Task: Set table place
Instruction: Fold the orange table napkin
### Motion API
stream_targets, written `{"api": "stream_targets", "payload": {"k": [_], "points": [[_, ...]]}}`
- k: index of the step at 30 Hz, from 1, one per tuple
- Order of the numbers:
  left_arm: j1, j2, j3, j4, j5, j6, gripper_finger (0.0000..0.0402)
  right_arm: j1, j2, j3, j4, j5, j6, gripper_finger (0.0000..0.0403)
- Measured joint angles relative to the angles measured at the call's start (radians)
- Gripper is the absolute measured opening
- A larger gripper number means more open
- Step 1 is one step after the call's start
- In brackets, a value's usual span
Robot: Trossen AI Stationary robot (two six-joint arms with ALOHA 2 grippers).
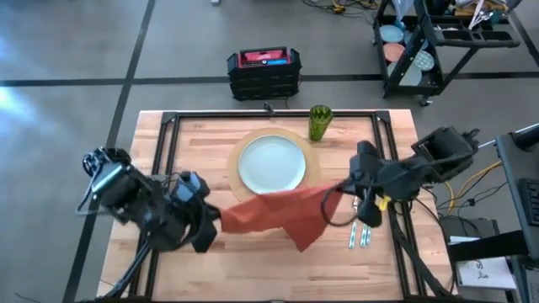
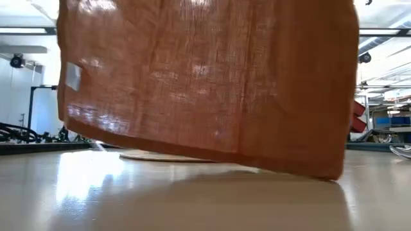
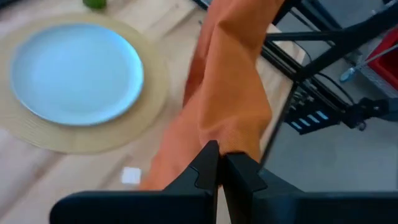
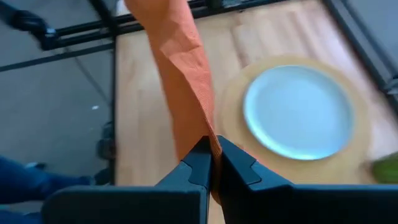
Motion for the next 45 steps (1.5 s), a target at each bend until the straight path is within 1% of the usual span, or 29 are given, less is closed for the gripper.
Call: {"api": "stream_targets", "payload": {"k": [4, 7, 10, 12, 15, 18, 20, 23, 26, 31, 34, 37, 42, 45], "points": [[-0.078, 0.047, 0.056, -0.005, -0.024, -0.111, 0.0, 0.06, 0.0, 0.004, 0.003, -0.039, 0.04, 0.0], [-0.134, 0.077, 0.084, -0.012, -0.084, -0.186, 0.0, 0.089, 0.001, 0.004, 0.005, -0.046, 0.067, 0.0], [-0.167, 0.082, 0.078, -0.019, -0.132, -0.264, 0.0, 0.104, 0.001, 0.004, 0.008, -0.046, 0.091, 0.0], [-0.178, 0.089, 0.078, -0.022, -0.143, -0.3, 0.0, 0.104, 0.007, 0.004, 0.011, -0.051, 0.107, 0.0], [-0.184, 0.111, 0.083, -0.017, -0.143, -0.325, 0.0, 0.103, 0.013, 0.004, 0.036, -0.107, 0.118, 0.0], [-0.188, 0.119, 0.082, -0.012, -0.141, -0.348, 0.0, 0.108, 0.014, 0.004, 0.083, -0.146, 0.096, 0.0], [-0.188, 0.12, 0.083, -0.026, -0.142, -0.369, 0.0, 0.108, 0.014, 0.005, 0.091, -0.15, 0.072, 0.0], [-0.189, 0.119, 0.074, -0.026, -0.143, -0.374, 0.0, 0.077, 0.013, 0.005, 0.055, -0.123, 0.051, 0.0], [-0.189, 0.112, 0.069, -0.025, -0.148, -0.374, 0.0, 0.014, 0.026, 0.001, -0.003, -0.1, 0.04, 0.0], [-0.188, 0.098, 0.04, -0.025, -0.149, -0.376, 0.0, -0.069, 0.075, -0.034, 0.003, -0.107, -0.057, 0.0], [-0.188, 0.084, -0.018, -0.022, -0.117, -0.406, 0.0, -0.12, 0.097, -0.069, 0.004, -0.102, -0.121, 0.0], [-0.183, 0.057, -0.125, -0.024, -0.085, -0.46, 0.0, -0.173, 0.13, -0.12, 0.017, -0.097, -0.18, 0.0], [-0.154, 0.002, -0.383, -0.025, 0.013, -0.566, 0.0, -0.253, 0.167, -0.213, 0.074, -0.098, -0.26, 0.0], [-0.147, -0.03, -0.536, -0.024, 0.051, -0.63, 0.0, -0.292, 0.182, -0.269, 0.151, -0.099, -0.309, 0.0]]}}
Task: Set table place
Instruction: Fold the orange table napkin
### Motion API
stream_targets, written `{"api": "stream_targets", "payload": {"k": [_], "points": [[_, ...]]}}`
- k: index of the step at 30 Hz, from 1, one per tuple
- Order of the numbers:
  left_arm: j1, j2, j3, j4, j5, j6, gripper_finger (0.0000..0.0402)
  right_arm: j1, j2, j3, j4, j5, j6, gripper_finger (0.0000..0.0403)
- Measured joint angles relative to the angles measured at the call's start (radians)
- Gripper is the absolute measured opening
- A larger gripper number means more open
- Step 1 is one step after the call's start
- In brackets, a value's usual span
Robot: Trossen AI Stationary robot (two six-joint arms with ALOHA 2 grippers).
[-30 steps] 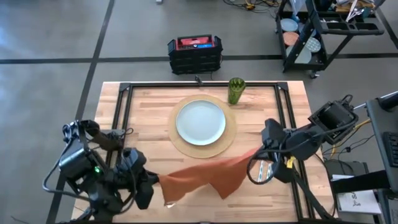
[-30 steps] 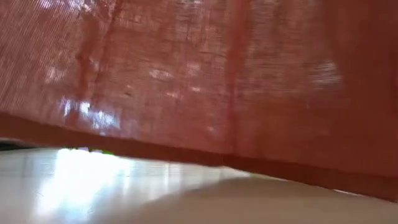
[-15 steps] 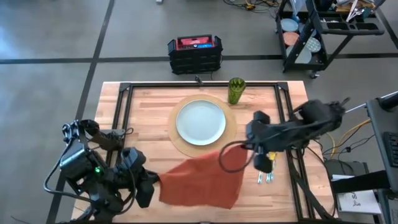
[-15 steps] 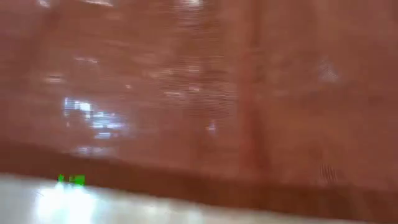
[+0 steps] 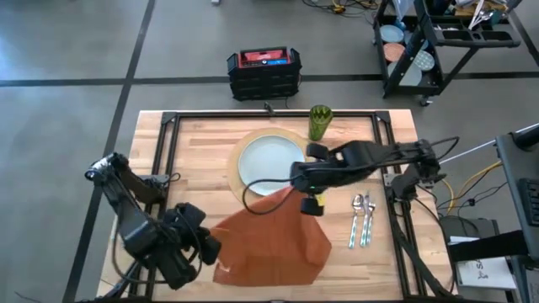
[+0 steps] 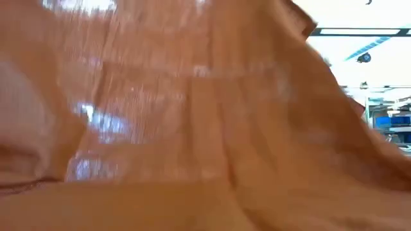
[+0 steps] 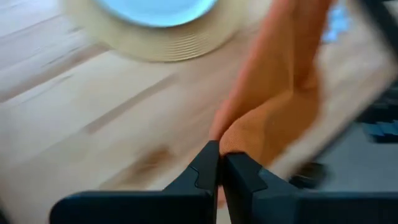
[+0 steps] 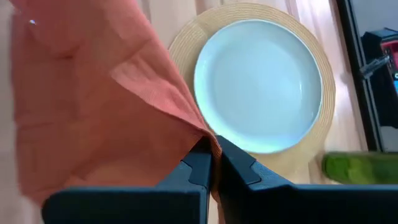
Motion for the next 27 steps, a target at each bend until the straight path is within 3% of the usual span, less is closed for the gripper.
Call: {"api": "stream_targets", "payload": {"k": [9, 14, 20, 27], "points": [[0.004, -0.161, -0.372, 0.0, 0.039, -0.141, 0.0, -0.113, 0.062, -0.155, 0.285, 0.054, -0.113, 0.0], [0.004, -0.274, -0.529, 0.0, 0.123, -0.172, 0.0, -0.165, 0.104, -0.223, 0.352, 0.047, -0.09, 0.0], [-0.004, -0.349, -0.629, 0.0, 0.23, -0.175, 0.0, -0.157, 0.12, -0.284, 0.474, 0.016, -0.069, 0.0], [-0.004, -0.388, -0.661, 0.0, 0.225, -0.165, 0.0, -0.189, 0.12, -0.292, 0.57, 0.06, -0.081, 0.0]]}}
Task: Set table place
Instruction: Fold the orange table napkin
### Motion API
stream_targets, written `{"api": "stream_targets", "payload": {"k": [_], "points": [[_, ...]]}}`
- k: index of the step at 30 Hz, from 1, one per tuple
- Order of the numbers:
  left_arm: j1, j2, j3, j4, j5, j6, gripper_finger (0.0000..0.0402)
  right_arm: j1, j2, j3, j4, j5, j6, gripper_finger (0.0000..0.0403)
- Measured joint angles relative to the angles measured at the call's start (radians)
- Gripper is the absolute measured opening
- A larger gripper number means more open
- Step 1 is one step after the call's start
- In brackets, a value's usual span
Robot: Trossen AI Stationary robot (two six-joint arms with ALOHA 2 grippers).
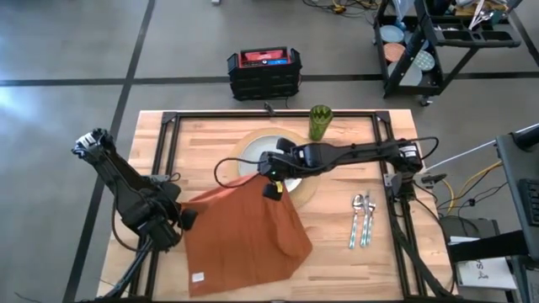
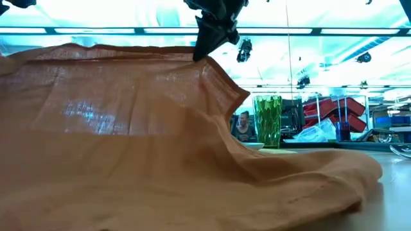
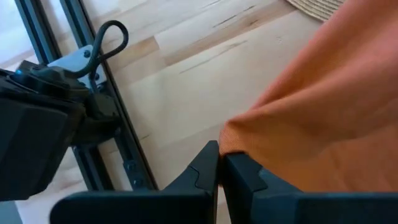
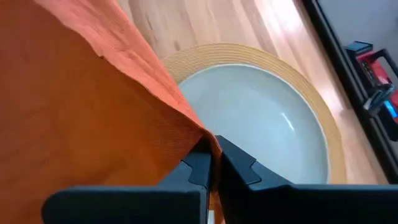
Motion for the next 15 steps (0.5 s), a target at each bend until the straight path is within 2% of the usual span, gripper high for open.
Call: {"api": "stream_targets", "payload": {"k": [7, 15], "points": [[0.001, -0.03, -0.062, -0.003, -0.002, -0.05, 0.0, -0.071, 0.042, 0.006, 0.088, -0.016, -0.066, 0.0], [0.001, -0.016, -0.084, 0.001, 0.086, -0.059, 0.0, -0.087, 0.114, 0.004, 0.077, -0.094, -0.067, 0.0]]}}
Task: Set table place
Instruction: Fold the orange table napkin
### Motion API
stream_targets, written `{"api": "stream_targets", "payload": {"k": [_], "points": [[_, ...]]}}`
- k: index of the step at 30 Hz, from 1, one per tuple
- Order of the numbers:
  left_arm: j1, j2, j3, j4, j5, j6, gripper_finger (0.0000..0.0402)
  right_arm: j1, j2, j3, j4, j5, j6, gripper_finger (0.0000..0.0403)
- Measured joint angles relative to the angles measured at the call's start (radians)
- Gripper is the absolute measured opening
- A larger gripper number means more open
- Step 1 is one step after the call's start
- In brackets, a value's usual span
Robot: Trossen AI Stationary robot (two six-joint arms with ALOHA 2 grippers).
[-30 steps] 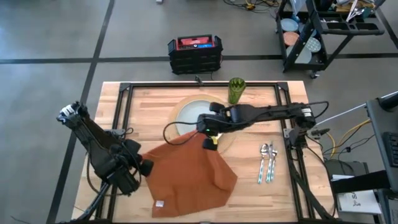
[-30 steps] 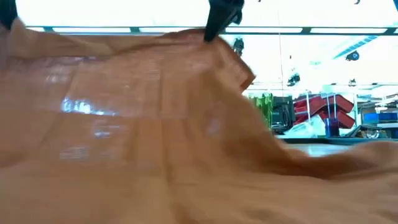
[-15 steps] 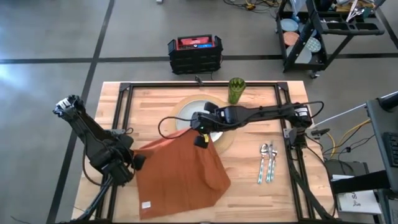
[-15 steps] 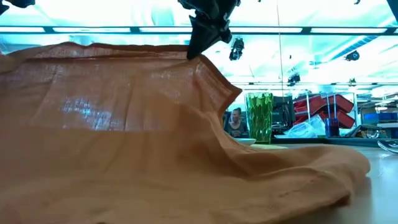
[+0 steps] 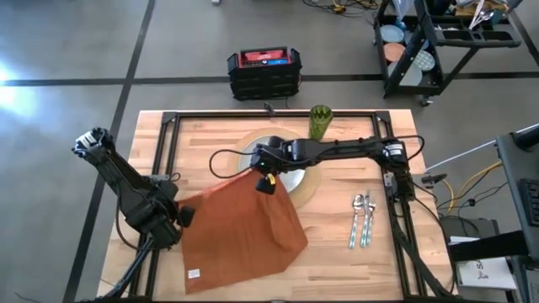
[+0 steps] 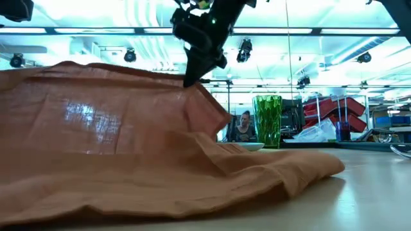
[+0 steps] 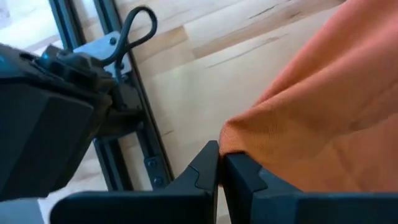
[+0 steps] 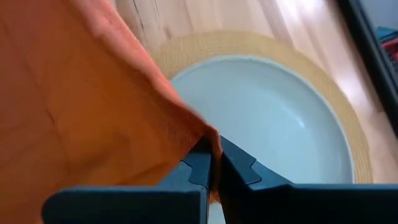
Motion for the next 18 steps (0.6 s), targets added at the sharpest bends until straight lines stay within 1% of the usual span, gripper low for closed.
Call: {"api": "stream_targets", "payload": {"k": [3, 6, 10, 12, 14, 18], "points": [[-0.001, 0.003, 0.005, -0.001, 0.004, -0.002, 0.0, 0.013, -0.004, 0.0, -0.019, 0.005, 0.01, 0.0], [0.002, 0.002, 0.004, -0.001, -0.002, -0.002, 0.0, 0.021, -0.021, 0.0, -0.009, 0.047, -0.012, 0.0], [0.039, -0.009, -0.025, -0.001, -0.018, -0.002, 0.0, -0.015, -0.024, 0.001, 0.008, 0.099, -0.059, 0.0], [0.054, -0.009, -0.037, -0.001, -0.025, -0.001, 0.0, -0.029, -0.024, 0.001, -0.007, 0.07, -0.042, 0.0], [0.056, -0.009, -0.035, 0.0, -0.024, 0.0, 0.0, -0.03, -0.032, 0.001, -0.038, 0.009, -0.014, 0.0], [0.043, -0.004, 0.027, -0.002, 0.002, 0.019, 0.0, 0.0, -0.043, 0.001, -0.1, -0.116, 0.031, 0.0]]}}
